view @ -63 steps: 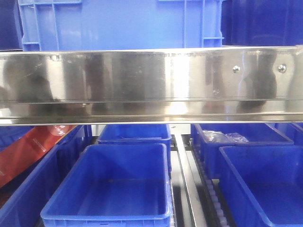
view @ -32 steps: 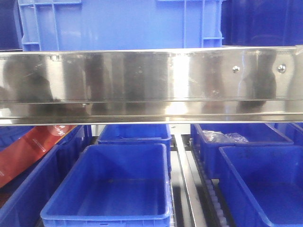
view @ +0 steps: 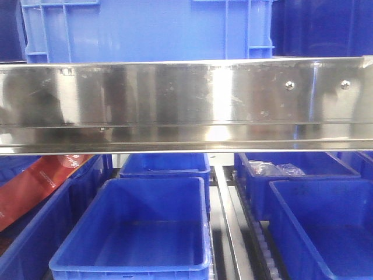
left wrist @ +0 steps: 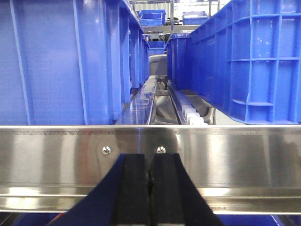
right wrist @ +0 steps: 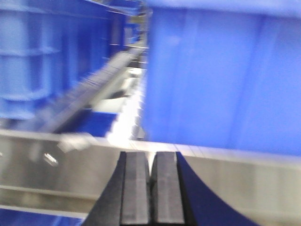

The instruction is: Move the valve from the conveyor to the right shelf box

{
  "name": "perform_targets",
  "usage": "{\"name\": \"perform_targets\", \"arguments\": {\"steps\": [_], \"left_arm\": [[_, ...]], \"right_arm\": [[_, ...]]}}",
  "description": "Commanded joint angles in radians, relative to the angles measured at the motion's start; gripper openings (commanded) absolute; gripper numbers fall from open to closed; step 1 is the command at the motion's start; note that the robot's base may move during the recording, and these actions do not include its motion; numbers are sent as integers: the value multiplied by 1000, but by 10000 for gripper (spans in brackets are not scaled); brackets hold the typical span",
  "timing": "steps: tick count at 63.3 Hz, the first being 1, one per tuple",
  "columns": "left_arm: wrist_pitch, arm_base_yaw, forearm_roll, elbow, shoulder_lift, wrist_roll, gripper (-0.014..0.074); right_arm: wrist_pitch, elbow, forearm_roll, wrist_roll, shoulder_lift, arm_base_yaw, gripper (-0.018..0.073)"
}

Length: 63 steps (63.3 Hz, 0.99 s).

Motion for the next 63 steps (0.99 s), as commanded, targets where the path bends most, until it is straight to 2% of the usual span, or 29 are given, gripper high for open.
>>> {"name": "perform_targets", "arguments": {"steps": [1, 10, 14, 17, 63], "left_arm": [[-17, 2, -4, -1, -5, -6, -111], [-17, 2, -4, -1, -5, -6, -111], [-17, 2, -4, -1, -5, -6, -111], [-17, 2, -4, -1, -5, -6, -111], [-17, 2, -4, -1, -5, -6, -111]], "right_arm": [[-26, 70, 19, -4, -79, -42, -154], [-41, 171, 19, -4, -206, -58, -154], [-71, 171, 19, -4, -206, -60, -154], [-41, 171, 19, -4, -206, -60, -154], [-53, 171, 22, -4, -206, -60, -154]]}}
